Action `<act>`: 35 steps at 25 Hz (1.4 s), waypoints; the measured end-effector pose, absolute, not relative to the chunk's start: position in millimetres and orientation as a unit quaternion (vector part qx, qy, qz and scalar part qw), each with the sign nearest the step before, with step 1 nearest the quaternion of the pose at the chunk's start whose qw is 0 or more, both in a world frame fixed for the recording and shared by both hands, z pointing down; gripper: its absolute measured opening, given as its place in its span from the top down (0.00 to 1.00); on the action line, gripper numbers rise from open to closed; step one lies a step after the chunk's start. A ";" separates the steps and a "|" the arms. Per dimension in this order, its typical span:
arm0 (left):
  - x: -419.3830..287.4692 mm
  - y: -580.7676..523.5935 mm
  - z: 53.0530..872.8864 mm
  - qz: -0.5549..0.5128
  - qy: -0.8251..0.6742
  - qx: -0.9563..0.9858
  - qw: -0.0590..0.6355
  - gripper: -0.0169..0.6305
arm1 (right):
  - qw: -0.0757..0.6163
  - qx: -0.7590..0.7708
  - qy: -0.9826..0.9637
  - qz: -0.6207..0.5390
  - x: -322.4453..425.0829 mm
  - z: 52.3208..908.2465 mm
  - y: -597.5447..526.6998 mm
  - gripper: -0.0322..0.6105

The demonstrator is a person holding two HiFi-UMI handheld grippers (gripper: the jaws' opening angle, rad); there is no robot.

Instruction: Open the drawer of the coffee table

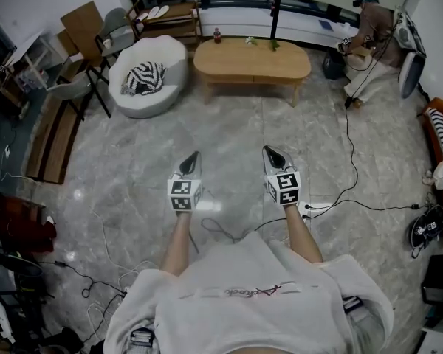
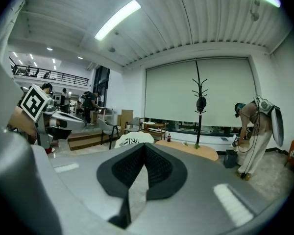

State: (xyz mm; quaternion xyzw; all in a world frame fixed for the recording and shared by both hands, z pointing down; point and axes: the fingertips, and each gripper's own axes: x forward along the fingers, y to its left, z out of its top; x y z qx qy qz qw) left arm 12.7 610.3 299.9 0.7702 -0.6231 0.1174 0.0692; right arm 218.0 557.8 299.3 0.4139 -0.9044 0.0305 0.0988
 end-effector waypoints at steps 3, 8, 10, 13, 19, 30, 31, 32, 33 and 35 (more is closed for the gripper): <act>31.1 604.0 296.5 0.114 -0.630 0.765 0.066 0.97 | 0.102 0.402 -0.910 0.030 232.3 301.4 552.1 0.94; 53.4 599.5 296.8 0.113 -0.642 0.756 0.068 0.97 | 0.105 0.382 -0.918 0.027 246.8 305.0 546.8 0.94; 58.9 601.4 298.4 0.115 -0.643 0.754 0.067 0.97 | 0.104 0.377 -0.920 0.026 249.9 305.4 547.1 0.94; 63.6 603.8 302.3 0.119 -0.647 0.750 0.065 0.97 | 0.101 0.373 -0.922 0.028 254.8 307.2 547.0 0.94; 72.8 604.6 307.1 0.117 -0.649 0.749 0.069 0.97 | 0.098 0.372 -0.922 0.035 264.8 312.0 546.8 0.94; 68.6 581.8 315.8 0.120 -0.650 0.747 0.075 0.97 | 0.104 0.367 -0.924 0.035 261.0 319.5 525.0 0.94; 67.1 578.9 317.6 0.121 -0.650 0.746 0.077 0.97 | 0.104 0.367 -0.924 0.036 259.3 320.1 521.5 0.94; 66.4 575.4 319.1 0.120 -0.650 0.747 0.079 0.97 | 0.104 0.366 -0.924 0.036 258.0 321.0 517.7 0.94; 65.8 571.1 320.2 0.120 -0.649 0.747 0.080 0.97 | 0.105 0.366 -0.924 0.036 256.7 322.2 513.6 0.94; 63.2 561.1 322.0 0.120 -0.647 0.749 0.080 0.97 | 0.105 0.367 -0.924 0.037 252.9 324.8 505.0 0.94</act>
